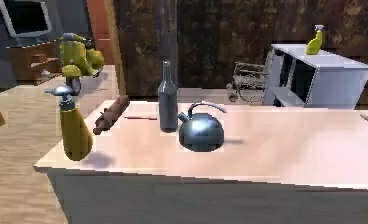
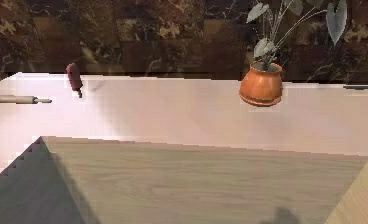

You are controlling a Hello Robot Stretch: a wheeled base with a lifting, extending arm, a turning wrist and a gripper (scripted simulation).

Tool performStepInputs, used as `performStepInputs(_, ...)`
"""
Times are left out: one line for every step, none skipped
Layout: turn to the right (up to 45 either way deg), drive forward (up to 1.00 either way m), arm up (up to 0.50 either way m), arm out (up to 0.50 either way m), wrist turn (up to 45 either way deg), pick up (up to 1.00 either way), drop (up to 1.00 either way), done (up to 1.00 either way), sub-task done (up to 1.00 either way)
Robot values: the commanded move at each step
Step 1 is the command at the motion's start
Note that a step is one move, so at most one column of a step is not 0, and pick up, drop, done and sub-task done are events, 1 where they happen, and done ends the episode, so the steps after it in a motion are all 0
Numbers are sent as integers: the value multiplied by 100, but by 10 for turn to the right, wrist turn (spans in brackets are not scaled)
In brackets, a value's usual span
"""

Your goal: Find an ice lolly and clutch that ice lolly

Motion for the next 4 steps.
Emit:
performStepInputs(-240,0,0,0,0,0,0,0,0)
performStepInputs(450,0,0,0,0,0,0,0,0)
performStepInputs(450,0,0,0,0,0,0,0,0)
performStepInputs(270,0,0,0,0,0,0,0,0)
